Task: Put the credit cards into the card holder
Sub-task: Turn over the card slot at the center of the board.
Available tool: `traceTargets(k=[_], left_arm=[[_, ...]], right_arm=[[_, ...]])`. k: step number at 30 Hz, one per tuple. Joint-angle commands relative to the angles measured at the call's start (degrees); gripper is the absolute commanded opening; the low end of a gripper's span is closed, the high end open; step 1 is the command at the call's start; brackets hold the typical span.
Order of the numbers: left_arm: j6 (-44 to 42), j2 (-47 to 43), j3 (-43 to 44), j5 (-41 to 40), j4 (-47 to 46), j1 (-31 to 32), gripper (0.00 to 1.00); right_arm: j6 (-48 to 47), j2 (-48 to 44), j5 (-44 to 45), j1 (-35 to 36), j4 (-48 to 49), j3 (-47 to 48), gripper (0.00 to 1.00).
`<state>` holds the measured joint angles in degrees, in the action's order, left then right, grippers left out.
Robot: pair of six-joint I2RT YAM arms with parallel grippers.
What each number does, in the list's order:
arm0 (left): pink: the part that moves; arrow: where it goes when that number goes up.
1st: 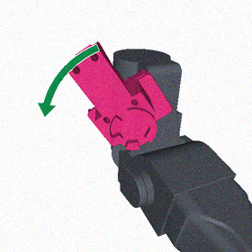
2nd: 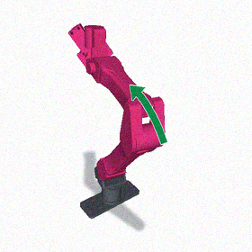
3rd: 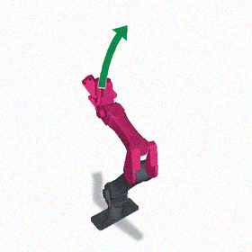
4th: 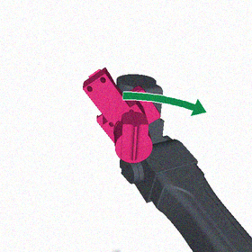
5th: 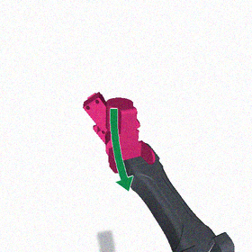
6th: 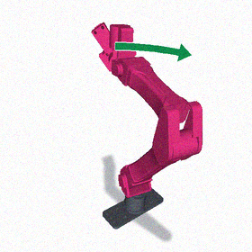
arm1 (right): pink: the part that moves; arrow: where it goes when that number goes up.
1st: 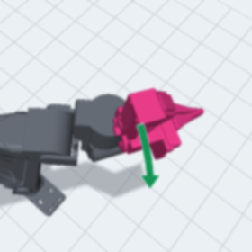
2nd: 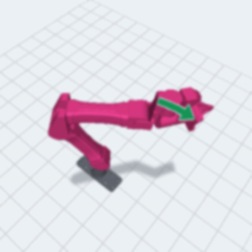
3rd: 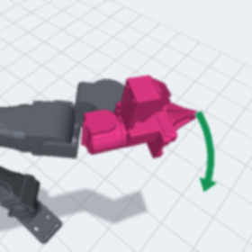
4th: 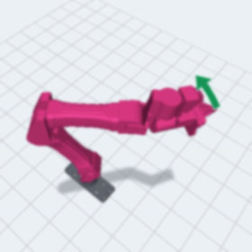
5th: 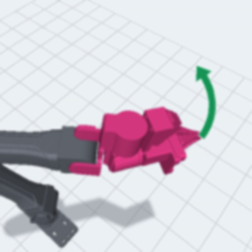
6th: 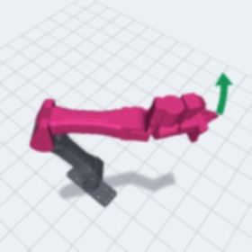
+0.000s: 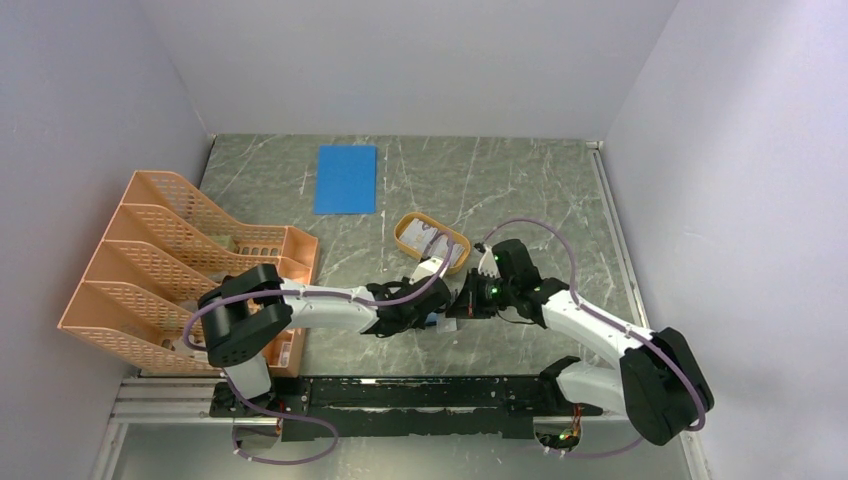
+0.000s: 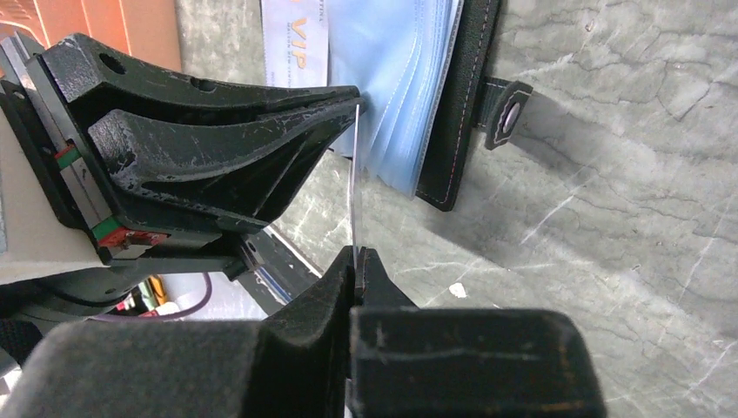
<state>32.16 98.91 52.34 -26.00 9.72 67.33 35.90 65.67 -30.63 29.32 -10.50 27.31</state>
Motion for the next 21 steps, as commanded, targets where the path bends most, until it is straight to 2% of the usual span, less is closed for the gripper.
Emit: traceTargets(k=[1,21], left_arm=[[0.01,1.91,-3.29,-0.49,7.07,-0.44,0.05],[0.8,1.01,-4.33,-0.59,6.64,-0.45,0.05]], right_arm=[[0.17,1.19,-0.62,0.36,2.28,-0.29,0.0],[2.5,5.4,-2.58,0.78,5.19,-1.28,0.0]])
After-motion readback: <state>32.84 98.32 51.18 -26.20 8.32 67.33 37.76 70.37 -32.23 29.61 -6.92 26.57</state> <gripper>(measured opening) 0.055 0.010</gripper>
